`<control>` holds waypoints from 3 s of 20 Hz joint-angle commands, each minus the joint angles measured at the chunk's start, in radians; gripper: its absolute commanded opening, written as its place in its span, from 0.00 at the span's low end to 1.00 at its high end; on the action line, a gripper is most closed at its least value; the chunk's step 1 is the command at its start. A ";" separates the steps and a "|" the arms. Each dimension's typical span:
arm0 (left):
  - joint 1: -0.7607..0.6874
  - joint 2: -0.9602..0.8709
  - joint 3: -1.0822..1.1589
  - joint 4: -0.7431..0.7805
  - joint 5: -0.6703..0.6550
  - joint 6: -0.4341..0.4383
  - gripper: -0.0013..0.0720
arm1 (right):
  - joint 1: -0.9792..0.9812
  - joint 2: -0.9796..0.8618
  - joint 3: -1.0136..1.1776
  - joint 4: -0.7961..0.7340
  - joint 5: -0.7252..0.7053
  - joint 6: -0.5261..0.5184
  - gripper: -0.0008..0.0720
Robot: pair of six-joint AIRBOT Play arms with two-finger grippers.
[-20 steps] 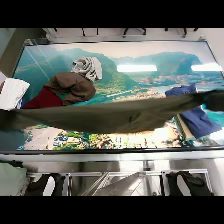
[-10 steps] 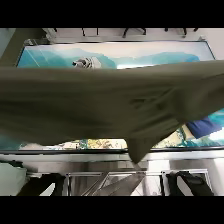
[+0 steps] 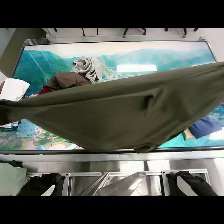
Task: Fold the shirts.
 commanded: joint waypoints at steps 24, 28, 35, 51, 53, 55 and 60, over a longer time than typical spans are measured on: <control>0.318 -0.787 -0.085 -0.292 0.407 0.187 0.04 | 0.012 -0.656 -0.349 0.130 -0.403 0.001 0.05; 0.315 -0.787 -0.182 -0.292 0.425 0.187 0.04 | 0.011 -0.724 -0.349 0.130 -0.337 0.051 0.05; 0.319 -0.787 -0.204 -0.418 0.443 0.188 0.04 | 0.012 -0.779 -0.349 0.134 -0.343 0.076 0.07; 0.603 -0.137 -0.903 -0.698 0.376 0.201 0.92 | -0.050 -0.532 -0.297 0.260 -0.146 0.019 0.98; 0.658 -0.103 -1.018 -0.796 0.406 0.272 0.92 | -0.024 -0.530 -0.297 0.289 -0.130 0.019 0.98; 0.681 -0.118 -1.083 -0.818 0.462 0.297 0.72 | 0.000 -0.530 -0.297 0.313 -0.125 0.019 0.98; 0.680 -0.261 -1.117 -0.842 0.649 0.298 0.72 | 0.037 -0.529 -0.297 0.371 -0.101 0.020 0.97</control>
